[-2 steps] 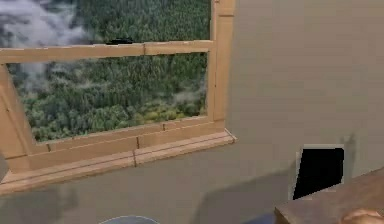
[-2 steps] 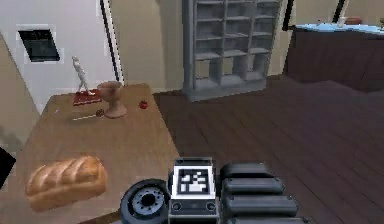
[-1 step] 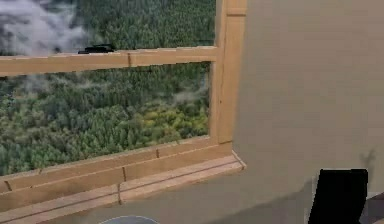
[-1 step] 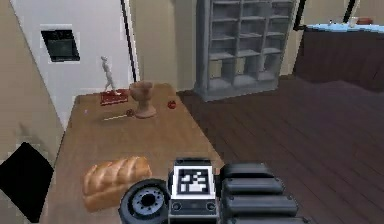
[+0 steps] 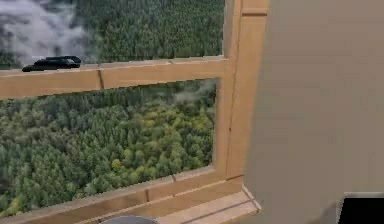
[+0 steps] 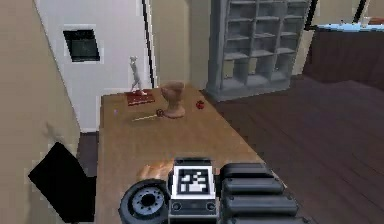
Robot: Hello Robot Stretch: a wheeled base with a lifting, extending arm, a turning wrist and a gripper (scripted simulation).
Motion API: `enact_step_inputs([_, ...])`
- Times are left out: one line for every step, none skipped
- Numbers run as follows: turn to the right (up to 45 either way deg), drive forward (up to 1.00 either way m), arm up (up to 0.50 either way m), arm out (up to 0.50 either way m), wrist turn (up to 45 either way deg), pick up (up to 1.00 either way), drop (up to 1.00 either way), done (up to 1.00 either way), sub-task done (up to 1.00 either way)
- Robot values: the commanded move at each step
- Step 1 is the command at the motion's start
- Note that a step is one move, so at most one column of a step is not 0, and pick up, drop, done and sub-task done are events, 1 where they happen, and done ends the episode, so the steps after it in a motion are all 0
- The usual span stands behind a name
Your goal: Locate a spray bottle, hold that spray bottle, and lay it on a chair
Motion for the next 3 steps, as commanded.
enact_step_inputs([45.0, 0.0, 0.0, 0.0, 0.0, 0.0, 0.0, 0.0, 0.0])
enact_step_inputs([45.0, 0.0, 0.0, 0.0, 0.0, 0.0, 0.0, 0.0, 0.0])
enact_step_inputs([45.0, 0.0, 0.0, 0.0, 0.0, 0.0, 0.0, 0.0, 0.0])
